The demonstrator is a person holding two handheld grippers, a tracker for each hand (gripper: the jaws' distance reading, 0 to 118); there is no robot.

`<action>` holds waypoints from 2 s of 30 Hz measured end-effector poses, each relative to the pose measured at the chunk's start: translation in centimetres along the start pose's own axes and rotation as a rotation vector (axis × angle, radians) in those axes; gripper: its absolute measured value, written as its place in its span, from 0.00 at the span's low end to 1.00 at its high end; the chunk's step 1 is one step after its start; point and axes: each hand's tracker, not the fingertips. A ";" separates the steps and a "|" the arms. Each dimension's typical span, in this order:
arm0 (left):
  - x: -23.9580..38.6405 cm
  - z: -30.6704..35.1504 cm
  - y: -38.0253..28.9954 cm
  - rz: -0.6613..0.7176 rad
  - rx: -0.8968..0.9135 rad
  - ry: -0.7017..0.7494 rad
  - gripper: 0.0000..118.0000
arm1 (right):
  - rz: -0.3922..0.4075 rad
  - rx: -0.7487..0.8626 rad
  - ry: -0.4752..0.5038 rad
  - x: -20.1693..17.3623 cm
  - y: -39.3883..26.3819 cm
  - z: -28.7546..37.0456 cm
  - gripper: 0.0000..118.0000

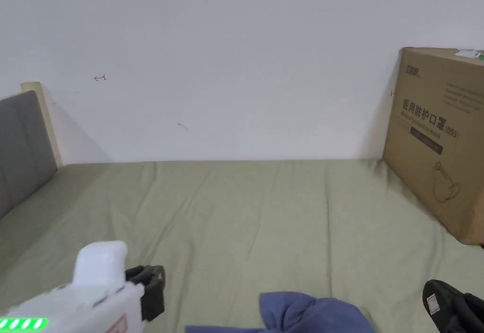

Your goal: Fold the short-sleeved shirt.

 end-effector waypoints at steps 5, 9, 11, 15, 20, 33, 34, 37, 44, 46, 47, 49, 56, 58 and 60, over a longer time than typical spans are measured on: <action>-4.9 -15.1 -2.7 0.098 -0.547 0.013 0.00 | 0.031 -0.098 -0.004 0.6 -1.4 -1.1 0.00; -5.1 -20.1 -5.1 0.058 -0.607 0.108 1.00 | 0.041 -0.160 0.007 1.0 -2.5 -1.7 0.00; -4.2 -19.9 -5.6 0.021 -0.614 0.108 0.95 | 0.043 -0.181 0.010 1.2 -2.8 -2.1 0.00; -4.0 -24.1 -7.8 -0.053 -0.608 0.140 0.97 | 0.008 -0.218 0.014 1.6 -3.3 -2.6 0.00; -3.3 -27.0 -11.2 -0.131 -0.555 0.235 1.00 | -0.011 -0.250 -0.004 2.0 -3.9 -3.1 0.00; 2.3 -9.2 -9.3 0.058 -0.245 -0.004 0.02 | -0.128 -0.688 0.111 6.9 -3.9 -24.2 0.00; 2.3 -8.4 -9.1 0.069 -0.229 -0.017 0.02 | -0.149 -0.760 0.128 7.2 -4.2 -26.7 0.06; -0.3 -8.8 -9.0 0.094 -0.255 -0.039 0.02 | -0.278 -0.996 0.155 8.7 -6.2 -33.8 0.89; -1.6 -9.1 -10.9 0.116 -0.308 -0.018 0.02 | -0.209 -1.163 -0.069 8.9 -12.0 -39.4 0.92; -2.2 -9.4 -11.3 0.127 -0.319 -0.018 0.02 | -0.036 -1.187 -0.055 7.5 -12.2 -39.3 0.82; -2.0 -9.3 -11.9 0.124 -0.326 -0.008 0.02 | 0.066 -1.182 -0.041 6.7 -11.8 -38.9 0.82; -2.4 -9.5 -12.1 0.120 -0.342 0.013 0.02 | 0.139 -1.145 -0.018 5.6 -11.0 -38.0 0.65; -3.9 -7.2 -10.3 0.220 -0.266 0.024 0.02 | 0.033 -0.889 0.169 4.9 -4.1 -30.5 0.01; -4.5 -5.6 -7.4 0.202 -0.183 0.007 0.02 | -0.031 -0.750 0.141 6.0 -1.0 -27.7 0.01; -4.8 -3.4 -3.9 0.138 -0.094 0.030 0.02 | -0.138 -0.622 0.119 7.2 2.9 -23.9 0.01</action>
